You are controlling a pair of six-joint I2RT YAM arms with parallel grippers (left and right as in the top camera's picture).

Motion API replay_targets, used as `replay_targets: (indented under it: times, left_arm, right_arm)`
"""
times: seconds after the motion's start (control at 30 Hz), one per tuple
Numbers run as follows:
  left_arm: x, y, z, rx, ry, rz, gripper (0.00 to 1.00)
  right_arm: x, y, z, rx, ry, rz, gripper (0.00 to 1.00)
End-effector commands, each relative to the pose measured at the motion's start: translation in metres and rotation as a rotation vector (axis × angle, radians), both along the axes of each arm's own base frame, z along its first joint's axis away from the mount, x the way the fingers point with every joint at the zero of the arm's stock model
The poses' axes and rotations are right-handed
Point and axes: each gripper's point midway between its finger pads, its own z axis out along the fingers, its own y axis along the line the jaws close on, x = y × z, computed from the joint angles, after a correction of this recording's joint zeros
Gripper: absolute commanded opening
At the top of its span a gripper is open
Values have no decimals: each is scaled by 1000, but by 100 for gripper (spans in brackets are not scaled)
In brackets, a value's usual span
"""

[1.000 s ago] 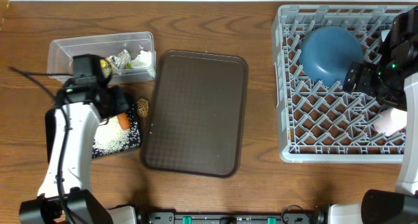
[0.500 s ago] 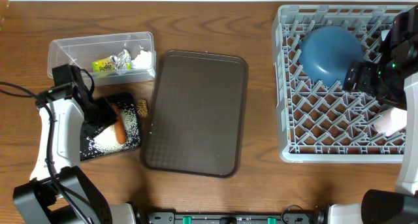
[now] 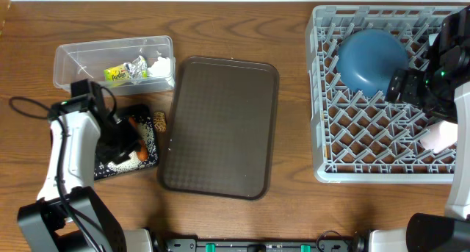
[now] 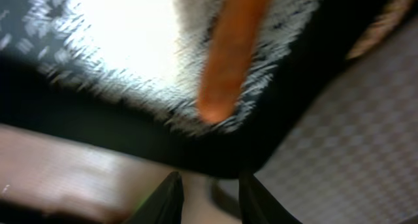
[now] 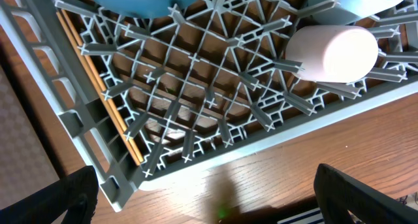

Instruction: Sort waste into correct bins and load items into the dishwasher rack

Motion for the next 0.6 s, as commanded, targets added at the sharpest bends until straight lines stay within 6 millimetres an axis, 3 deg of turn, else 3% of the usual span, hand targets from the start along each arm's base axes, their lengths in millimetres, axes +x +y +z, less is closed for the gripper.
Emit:
replay_targets:
  times: [0.0,0.3,0.57]
  left_arm:
    - [10,-20,0,-21,-41,-82,29]
    - [54,-62,5,38,-224,-330,29]
    - [96,-44,4,261,-338,-401,25]
  right_arm:
    - [-1,-3,1,0,-3,-1,99]
    - [-3,-3,1,1,2,0,99]
    - [-3,-3,1,2,2,0,99]
